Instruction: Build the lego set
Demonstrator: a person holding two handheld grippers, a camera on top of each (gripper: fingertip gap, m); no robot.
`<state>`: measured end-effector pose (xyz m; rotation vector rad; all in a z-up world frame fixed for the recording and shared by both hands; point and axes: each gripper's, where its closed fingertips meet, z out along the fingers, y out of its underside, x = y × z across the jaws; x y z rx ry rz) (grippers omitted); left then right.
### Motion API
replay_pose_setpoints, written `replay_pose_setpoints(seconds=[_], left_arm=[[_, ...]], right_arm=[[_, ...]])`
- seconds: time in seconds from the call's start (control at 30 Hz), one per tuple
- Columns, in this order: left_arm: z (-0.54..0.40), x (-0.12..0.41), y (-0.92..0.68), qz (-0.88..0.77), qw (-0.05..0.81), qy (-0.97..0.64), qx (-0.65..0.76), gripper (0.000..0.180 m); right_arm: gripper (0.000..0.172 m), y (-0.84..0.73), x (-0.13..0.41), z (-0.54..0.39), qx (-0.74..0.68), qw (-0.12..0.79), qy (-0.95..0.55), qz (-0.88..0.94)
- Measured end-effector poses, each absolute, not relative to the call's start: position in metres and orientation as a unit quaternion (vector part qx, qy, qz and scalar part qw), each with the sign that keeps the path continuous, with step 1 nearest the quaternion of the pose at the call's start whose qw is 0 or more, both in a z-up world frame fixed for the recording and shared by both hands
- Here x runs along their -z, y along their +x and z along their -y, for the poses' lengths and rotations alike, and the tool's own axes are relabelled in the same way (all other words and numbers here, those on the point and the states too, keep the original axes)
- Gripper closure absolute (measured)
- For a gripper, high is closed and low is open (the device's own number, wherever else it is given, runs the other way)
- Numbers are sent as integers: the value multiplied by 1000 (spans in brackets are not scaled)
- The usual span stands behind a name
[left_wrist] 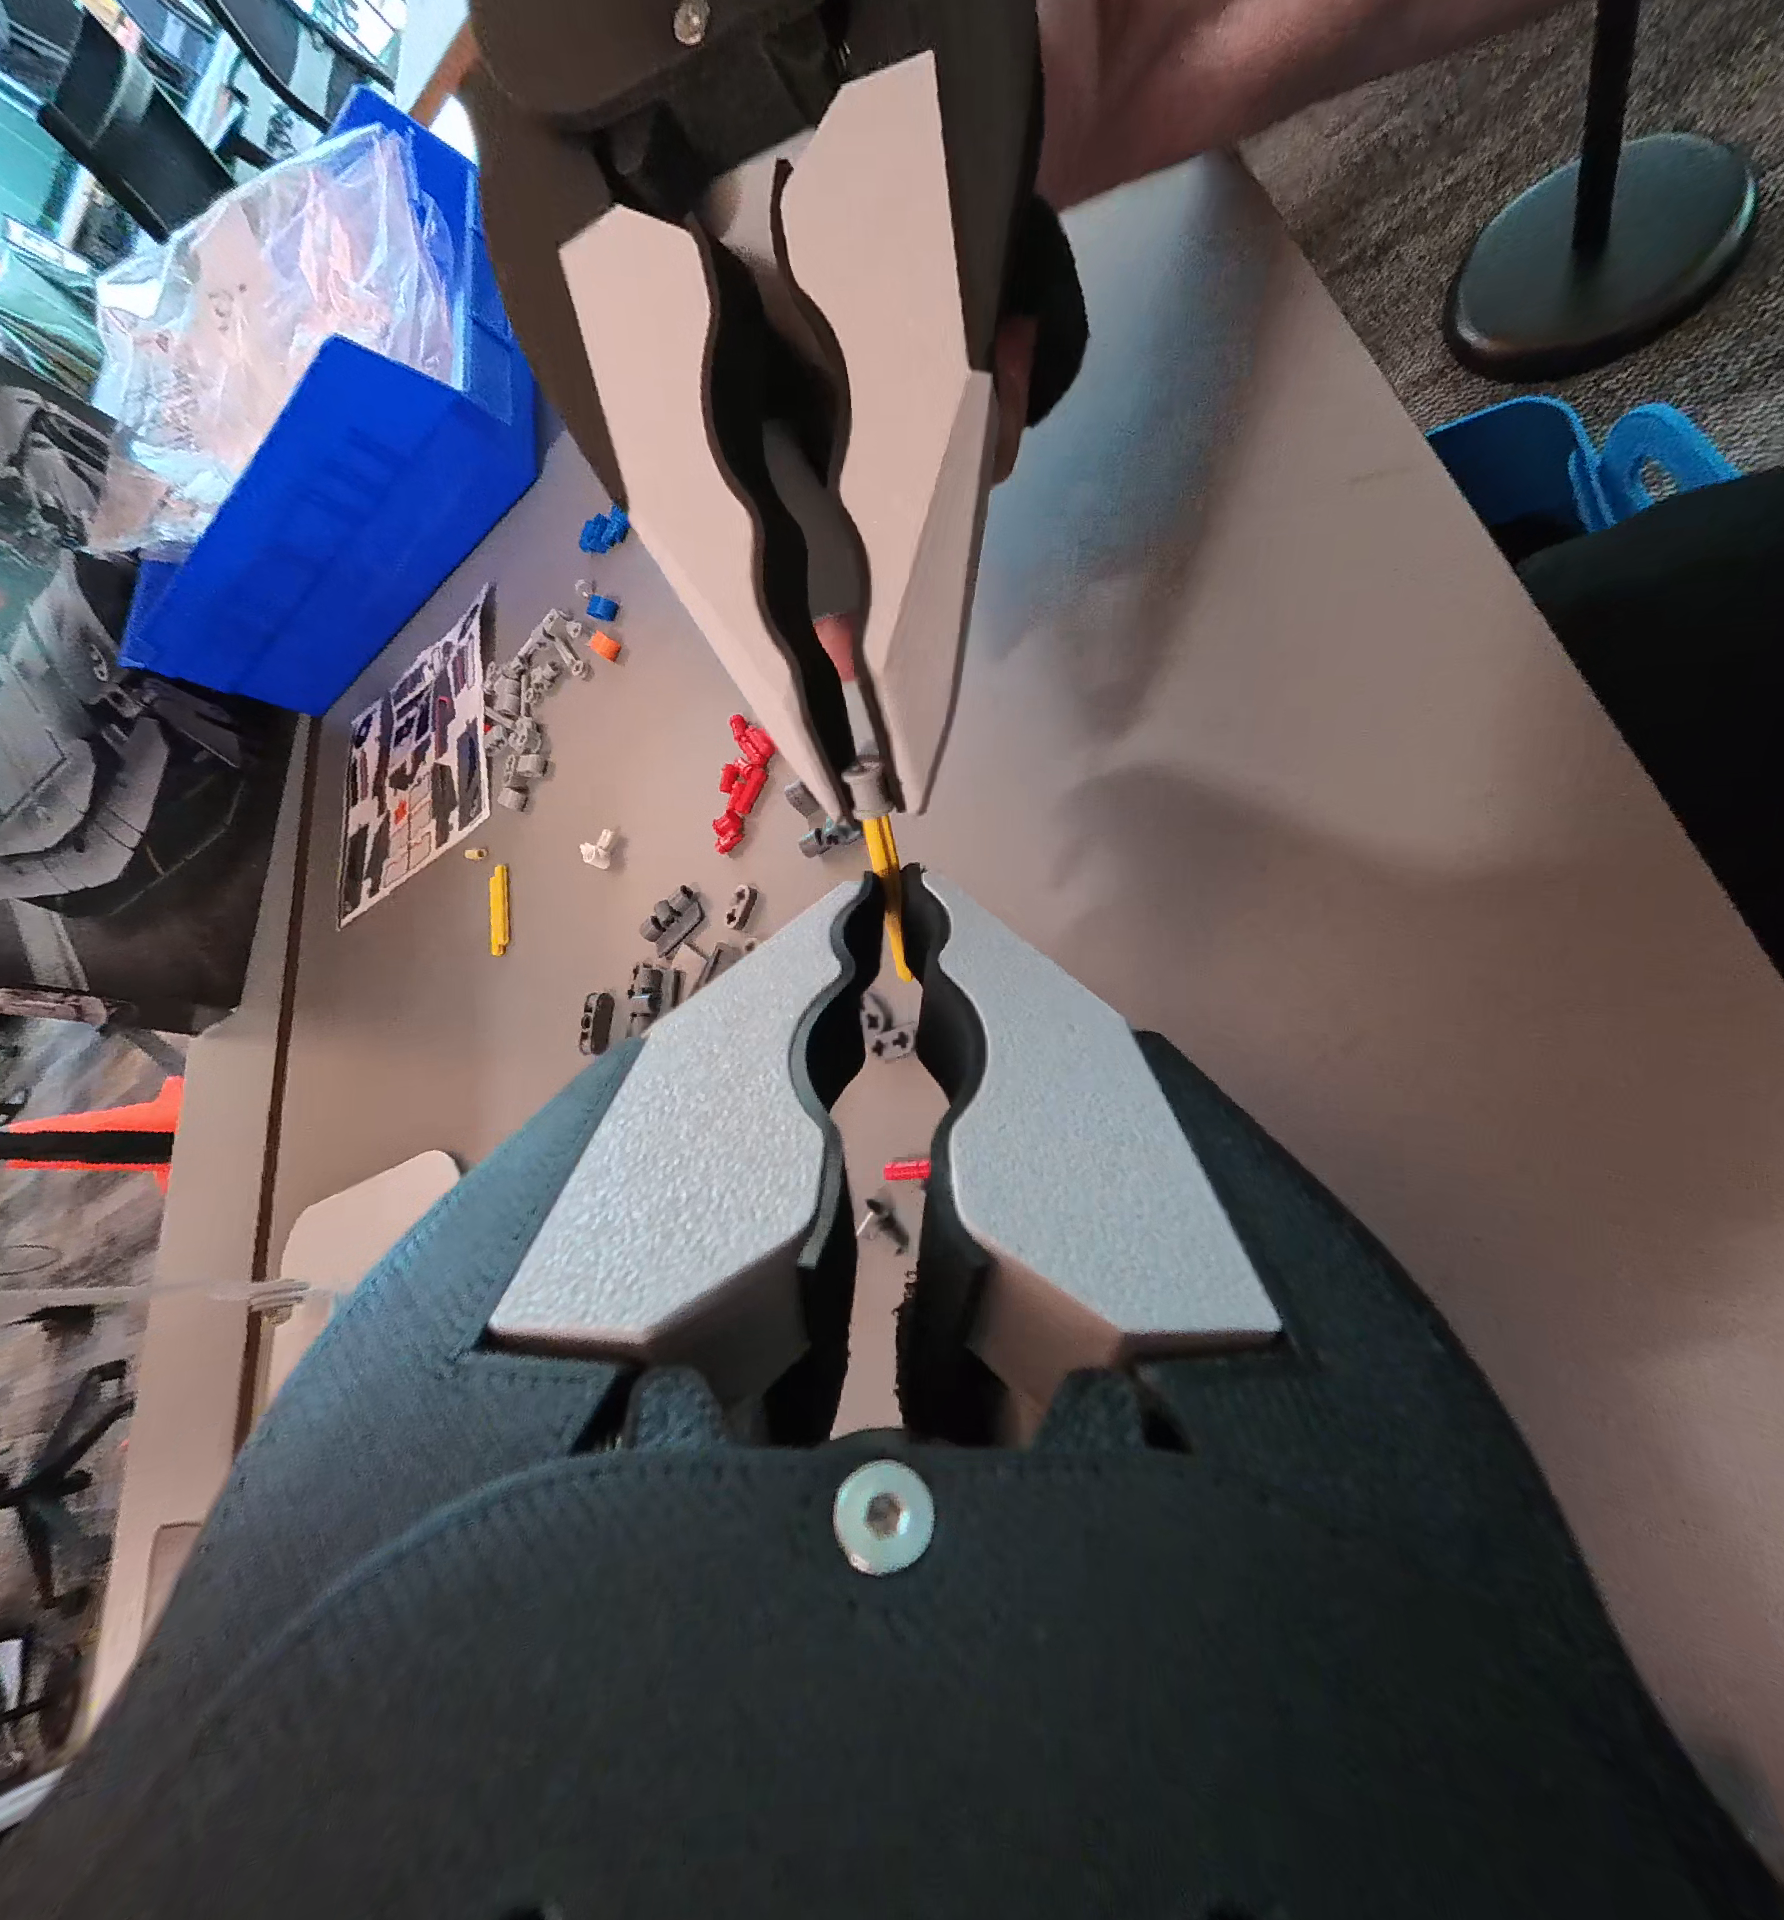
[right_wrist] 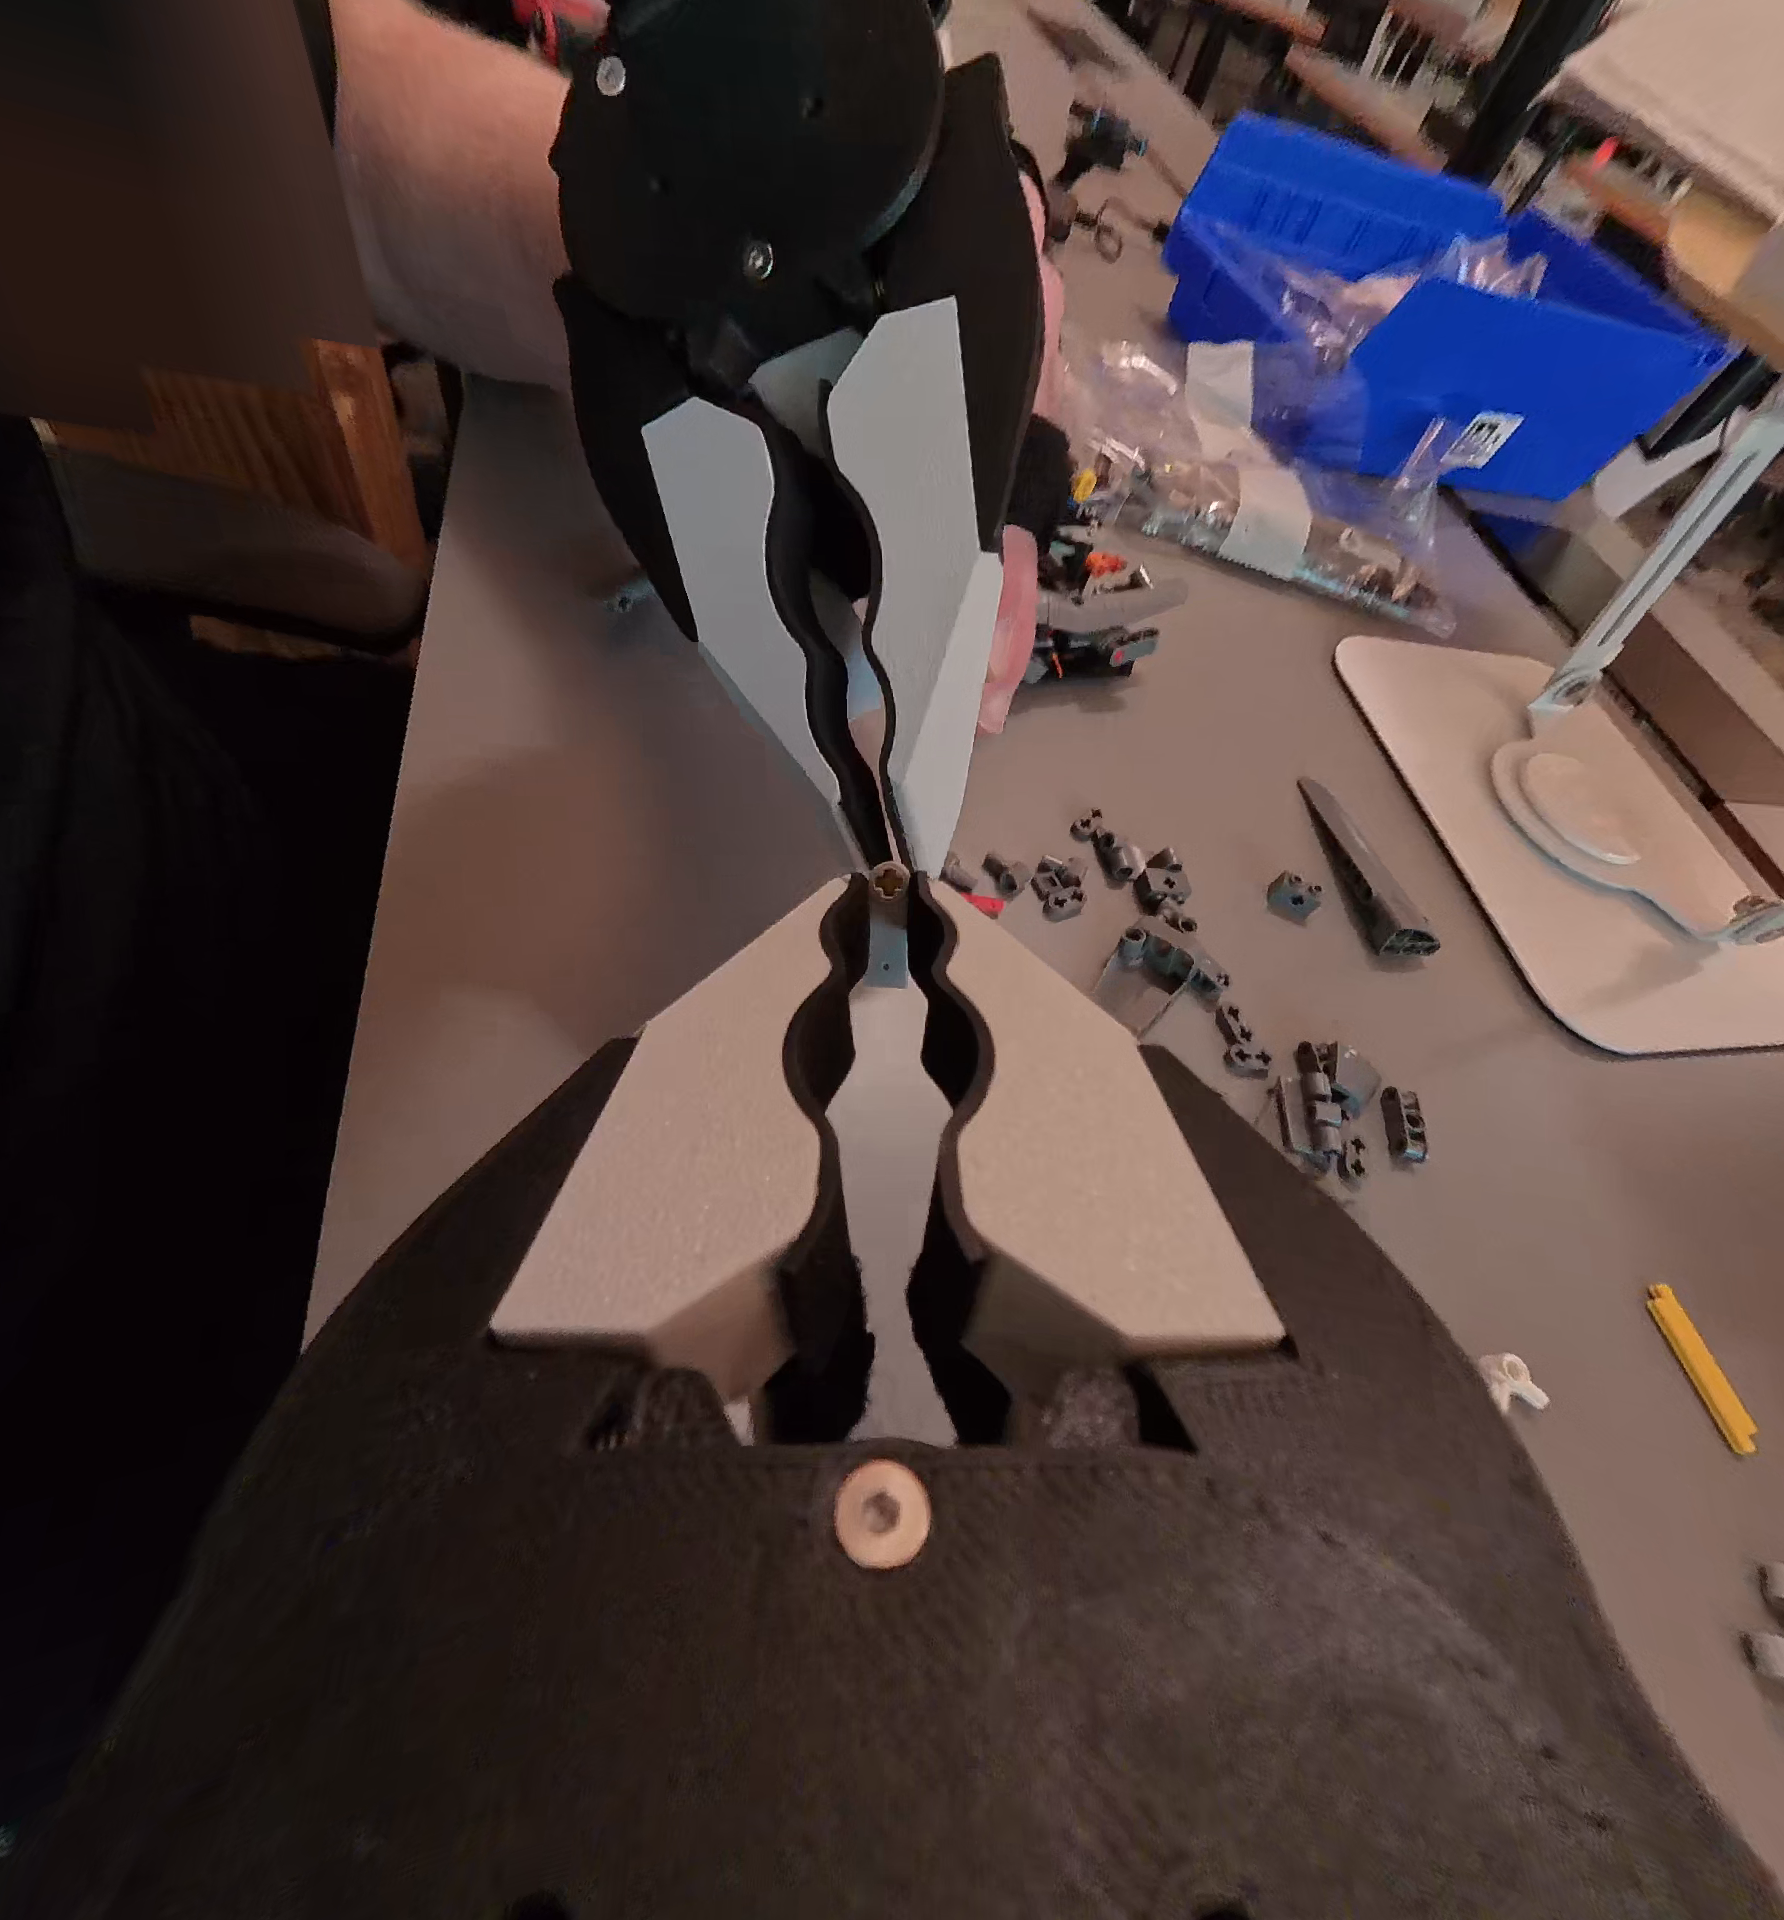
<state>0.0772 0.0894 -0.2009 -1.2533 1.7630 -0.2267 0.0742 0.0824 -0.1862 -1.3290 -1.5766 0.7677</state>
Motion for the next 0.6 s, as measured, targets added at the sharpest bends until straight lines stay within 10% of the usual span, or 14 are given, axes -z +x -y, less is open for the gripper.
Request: replay_pose_setpoints(seconds=[0.6], left_arm=[[-81, 194, 69, -692, 479, -529, 110, 172]], right_arm=[[168, 72, 191, -80, -233, 170, -579, 763]])
